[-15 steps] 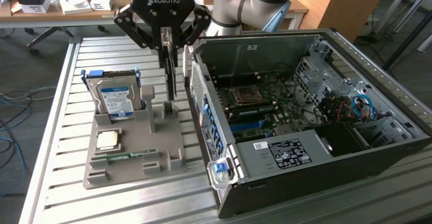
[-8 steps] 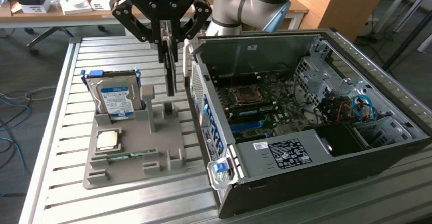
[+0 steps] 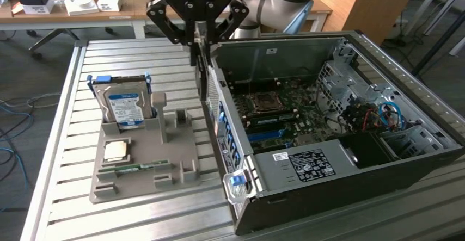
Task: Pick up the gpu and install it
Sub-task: 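Pick up the gpu and move the gpu toward the slot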
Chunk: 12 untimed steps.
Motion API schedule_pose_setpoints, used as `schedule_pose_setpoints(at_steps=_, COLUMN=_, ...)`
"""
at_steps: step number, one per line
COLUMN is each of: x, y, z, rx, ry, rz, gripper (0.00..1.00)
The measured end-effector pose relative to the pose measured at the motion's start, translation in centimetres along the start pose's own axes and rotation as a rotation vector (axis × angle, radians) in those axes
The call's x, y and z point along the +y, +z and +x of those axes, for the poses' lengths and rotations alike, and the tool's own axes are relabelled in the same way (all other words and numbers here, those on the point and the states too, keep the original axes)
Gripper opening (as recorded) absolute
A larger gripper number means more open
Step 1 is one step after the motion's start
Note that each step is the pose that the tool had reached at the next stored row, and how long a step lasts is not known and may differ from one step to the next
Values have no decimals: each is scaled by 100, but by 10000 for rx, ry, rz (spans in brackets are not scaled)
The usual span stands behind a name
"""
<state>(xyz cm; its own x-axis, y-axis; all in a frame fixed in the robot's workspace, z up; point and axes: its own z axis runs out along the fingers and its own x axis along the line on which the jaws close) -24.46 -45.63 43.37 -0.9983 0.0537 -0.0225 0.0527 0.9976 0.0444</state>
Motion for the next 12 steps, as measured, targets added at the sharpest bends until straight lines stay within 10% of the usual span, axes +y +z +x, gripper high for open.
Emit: schedule_pose_setpoints(at_steps=12, x=24, y=11, z=-460, rx=12, ry=0, rz=2, gripper=26)
